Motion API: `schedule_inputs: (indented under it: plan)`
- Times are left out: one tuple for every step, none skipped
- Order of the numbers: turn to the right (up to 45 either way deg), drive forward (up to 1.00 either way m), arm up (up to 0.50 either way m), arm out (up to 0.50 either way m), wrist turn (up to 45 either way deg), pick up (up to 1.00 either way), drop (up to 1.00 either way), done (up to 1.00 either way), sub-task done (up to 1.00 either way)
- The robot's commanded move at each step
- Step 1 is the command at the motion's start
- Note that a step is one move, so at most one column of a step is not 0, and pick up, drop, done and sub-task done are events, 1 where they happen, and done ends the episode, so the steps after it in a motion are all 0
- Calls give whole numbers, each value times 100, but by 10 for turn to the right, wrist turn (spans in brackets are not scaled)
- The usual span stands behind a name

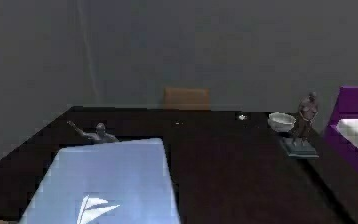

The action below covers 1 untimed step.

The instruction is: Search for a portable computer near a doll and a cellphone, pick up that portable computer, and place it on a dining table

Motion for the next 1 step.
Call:
schedule_inputs:
  plan:
    - [-450,0,0,0,0,0,0,0,0]
